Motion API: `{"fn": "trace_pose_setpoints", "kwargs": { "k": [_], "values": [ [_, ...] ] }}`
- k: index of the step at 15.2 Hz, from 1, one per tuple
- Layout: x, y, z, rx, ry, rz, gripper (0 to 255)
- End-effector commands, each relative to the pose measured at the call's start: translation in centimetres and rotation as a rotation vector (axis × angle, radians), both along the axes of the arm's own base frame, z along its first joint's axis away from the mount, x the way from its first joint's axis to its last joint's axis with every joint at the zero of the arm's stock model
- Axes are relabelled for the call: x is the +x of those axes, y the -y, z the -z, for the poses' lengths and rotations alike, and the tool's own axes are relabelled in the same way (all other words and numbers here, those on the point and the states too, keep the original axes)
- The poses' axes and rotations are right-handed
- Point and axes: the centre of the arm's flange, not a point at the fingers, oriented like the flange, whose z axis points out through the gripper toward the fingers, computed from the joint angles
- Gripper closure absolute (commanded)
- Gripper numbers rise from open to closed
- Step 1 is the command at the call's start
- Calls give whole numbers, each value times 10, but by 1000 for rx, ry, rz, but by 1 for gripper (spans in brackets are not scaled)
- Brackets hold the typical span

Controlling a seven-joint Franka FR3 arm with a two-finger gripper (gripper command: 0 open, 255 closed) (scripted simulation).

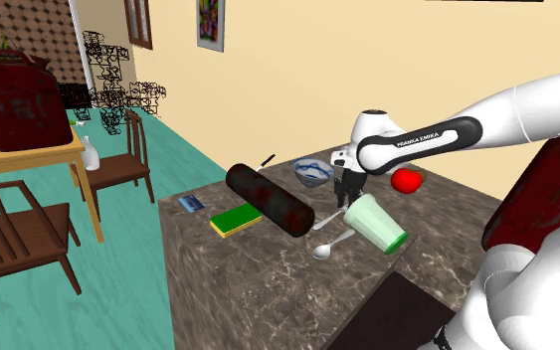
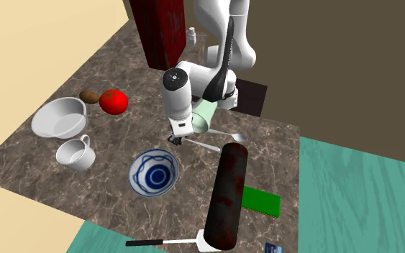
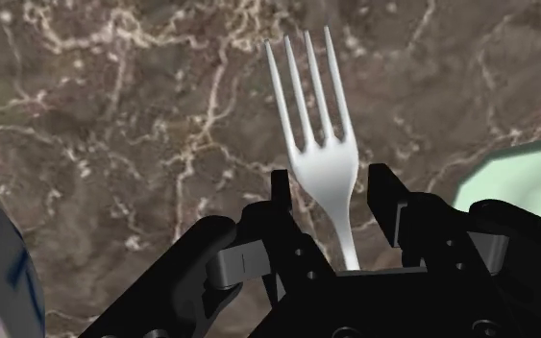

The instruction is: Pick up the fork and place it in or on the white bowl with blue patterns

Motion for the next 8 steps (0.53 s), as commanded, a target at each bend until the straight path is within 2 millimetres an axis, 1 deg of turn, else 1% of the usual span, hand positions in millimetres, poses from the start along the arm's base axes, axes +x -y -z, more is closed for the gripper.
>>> {"fn": "trace_pose_setpoints", "kwargs": {
  "k": [1,7,8],
  "values": [
    [1,1,1,-2,11,1,255],
    [2,1,2,-2,11,1,255],
    [2,1,-4,-2,11,1,255]
  ]
}}
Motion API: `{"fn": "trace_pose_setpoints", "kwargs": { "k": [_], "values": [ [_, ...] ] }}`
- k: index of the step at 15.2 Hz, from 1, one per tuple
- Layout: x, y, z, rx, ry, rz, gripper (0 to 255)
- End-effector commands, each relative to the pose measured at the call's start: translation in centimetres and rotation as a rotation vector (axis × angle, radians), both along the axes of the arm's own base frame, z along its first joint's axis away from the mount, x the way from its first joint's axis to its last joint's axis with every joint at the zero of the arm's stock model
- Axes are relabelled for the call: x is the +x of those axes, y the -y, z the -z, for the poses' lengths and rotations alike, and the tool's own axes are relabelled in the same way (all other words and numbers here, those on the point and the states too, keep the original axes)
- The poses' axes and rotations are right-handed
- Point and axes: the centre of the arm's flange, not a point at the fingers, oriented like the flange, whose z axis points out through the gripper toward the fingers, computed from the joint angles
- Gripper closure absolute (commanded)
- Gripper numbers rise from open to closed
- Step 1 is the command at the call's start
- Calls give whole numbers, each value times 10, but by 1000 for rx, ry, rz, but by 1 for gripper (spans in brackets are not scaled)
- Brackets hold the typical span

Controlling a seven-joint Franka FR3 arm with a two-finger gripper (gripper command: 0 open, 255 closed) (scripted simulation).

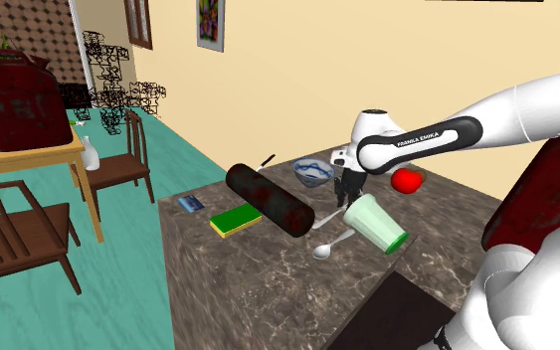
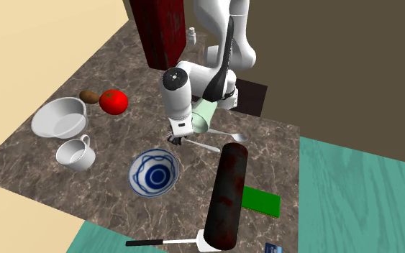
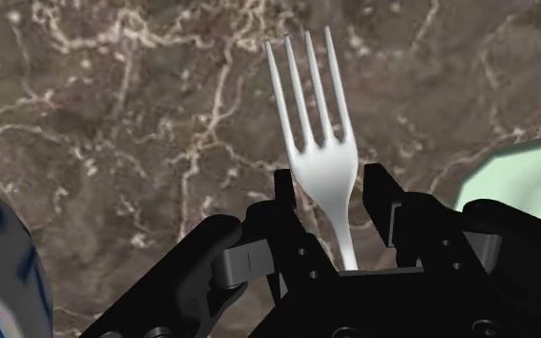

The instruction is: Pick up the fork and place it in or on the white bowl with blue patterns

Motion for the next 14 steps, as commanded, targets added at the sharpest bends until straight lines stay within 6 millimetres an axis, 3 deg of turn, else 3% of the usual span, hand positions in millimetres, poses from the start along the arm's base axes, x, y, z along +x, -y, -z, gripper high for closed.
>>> {"fn": "trace_pose_setpoints", "kwargs": {
  "k": [1,14],
  "values": [
    [1,0,-7,-1,5,0,255],
    [1,0,-76,-1,5,0,255]
  ]
}}
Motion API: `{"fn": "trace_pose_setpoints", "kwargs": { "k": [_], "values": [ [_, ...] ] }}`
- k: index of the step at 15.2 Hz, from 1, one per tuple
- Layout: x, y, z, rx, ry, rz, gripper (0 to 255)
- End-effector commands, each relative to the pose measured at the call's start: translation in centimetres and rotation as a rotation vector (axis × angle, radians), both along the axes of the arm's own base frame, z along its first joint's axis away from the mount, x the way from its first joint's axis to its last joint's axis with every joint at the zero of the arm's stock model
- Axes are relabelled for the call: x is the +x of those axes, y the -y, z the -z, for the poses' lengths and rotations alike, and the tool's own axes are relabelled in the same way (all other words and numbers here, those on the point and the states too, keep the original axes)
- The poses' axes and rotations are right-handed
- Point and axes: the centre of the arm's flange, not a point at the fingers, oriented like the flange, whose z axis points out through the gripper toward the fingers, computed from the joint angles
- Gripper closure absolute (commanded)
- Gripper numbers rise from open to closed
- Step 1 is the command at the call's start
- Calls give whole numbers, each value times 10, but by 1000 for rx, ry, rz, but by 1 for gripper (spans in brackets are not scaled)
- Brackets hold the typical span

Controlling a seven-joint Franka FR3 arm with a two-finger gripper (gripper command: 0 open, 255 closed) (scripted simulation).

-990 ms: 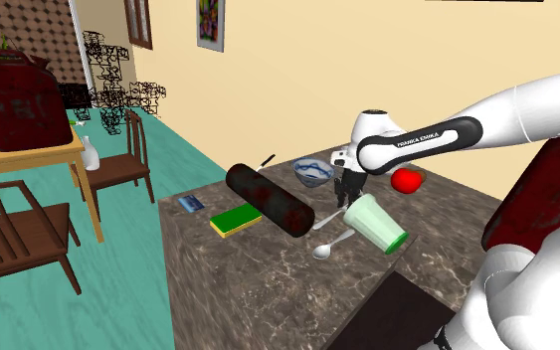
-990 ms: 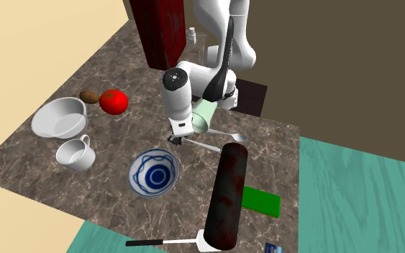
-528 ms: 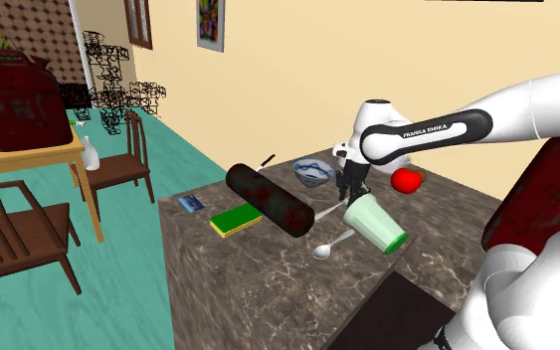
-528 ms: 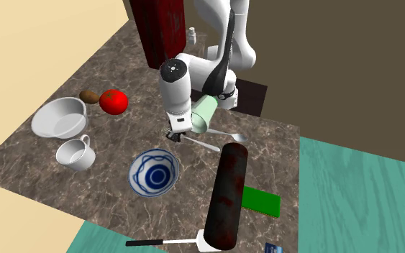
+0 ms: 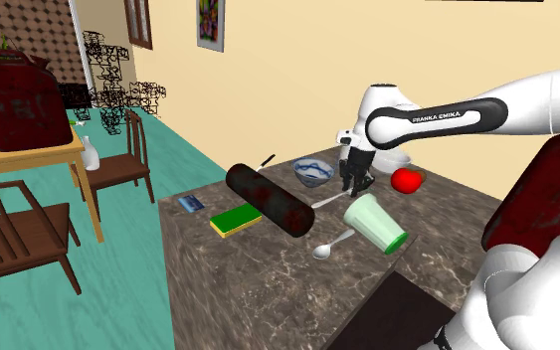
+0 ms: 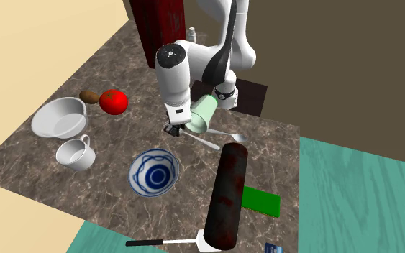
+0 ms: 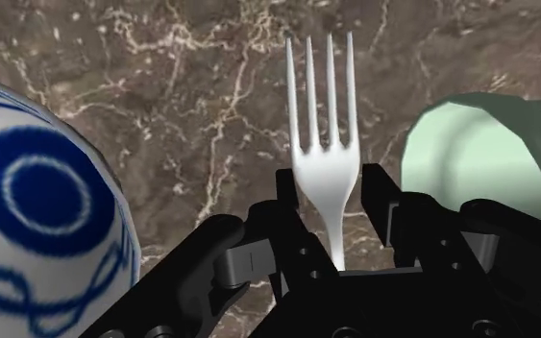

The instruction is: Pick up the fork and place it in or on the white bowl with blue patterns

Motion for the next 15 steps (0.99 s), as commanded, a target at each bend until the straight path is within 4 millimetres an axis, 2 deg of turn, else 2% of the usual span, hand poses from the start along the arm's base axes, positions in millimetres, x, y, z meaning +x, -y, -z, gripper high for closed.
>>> {"fn": "trace_pose_setpoints", "kwargs": {
  "k": [1,14,15],
  "values": [
    [1,0,-11,0,0,0,255],
    [1,0,-78,0,0,0,255],
    [14,1,-79,0,0,0,255]
  ]
}}
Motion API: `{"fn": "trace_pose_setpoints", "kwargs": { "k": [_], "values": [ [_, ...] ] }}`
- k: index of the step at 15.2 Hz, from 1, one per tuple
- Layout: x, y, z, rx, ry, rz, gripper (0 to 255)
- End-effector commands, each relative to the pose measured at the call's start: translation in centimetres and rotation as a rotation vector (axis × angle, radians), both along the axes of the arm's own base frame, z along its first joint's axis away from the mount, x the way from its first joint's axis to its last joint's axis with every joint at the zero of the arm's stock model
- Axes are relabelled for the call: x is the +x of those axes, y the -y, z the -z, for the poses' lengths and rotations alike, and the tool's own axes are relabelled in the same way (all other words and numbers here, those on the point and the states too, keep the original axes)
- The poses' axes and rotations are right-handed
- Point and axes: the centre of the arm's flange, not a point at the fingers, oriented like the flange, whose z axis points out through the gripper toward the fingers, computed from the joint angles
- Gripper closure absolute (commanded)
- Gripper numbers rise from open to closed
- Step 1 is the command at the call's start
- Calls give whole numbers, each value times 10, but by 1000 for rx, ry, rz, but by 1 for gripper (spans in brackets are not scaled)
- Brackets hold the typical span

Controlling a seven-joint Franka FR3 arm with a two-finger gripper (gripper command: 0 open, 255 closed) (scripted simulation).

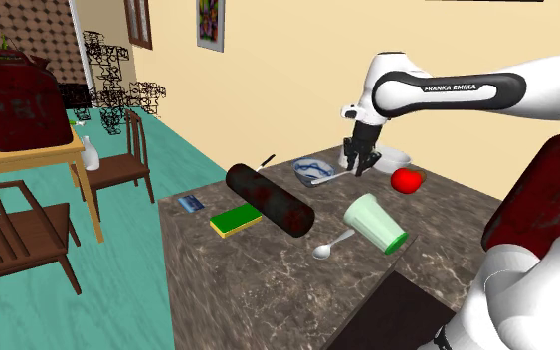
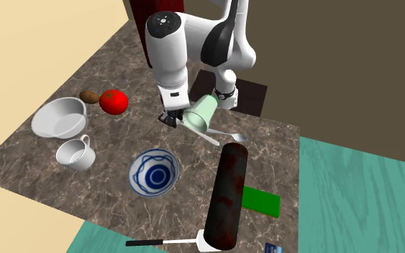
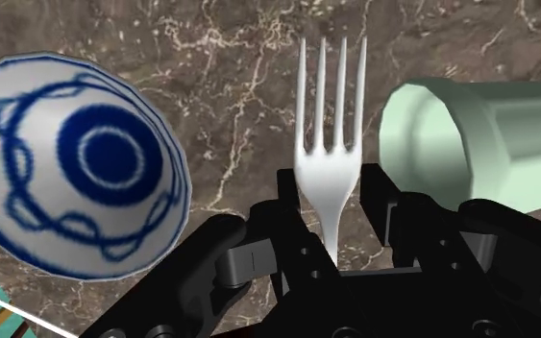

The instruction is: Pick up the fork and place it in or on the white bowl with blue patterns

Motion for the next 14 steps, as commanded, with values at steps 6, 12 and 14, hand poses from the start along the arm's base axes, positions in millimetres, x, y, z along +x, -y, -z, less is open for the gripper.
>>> {"fn": "trace_pose_setpoints", "kwargs": {
  "k": [6,12,14],
  "values": [
    [85,11,-5,0,-1,0,255],
    [163,21,-8,0,-1,0,255],
    [176,23,-3,0,-1,0,255]
  ]
}}
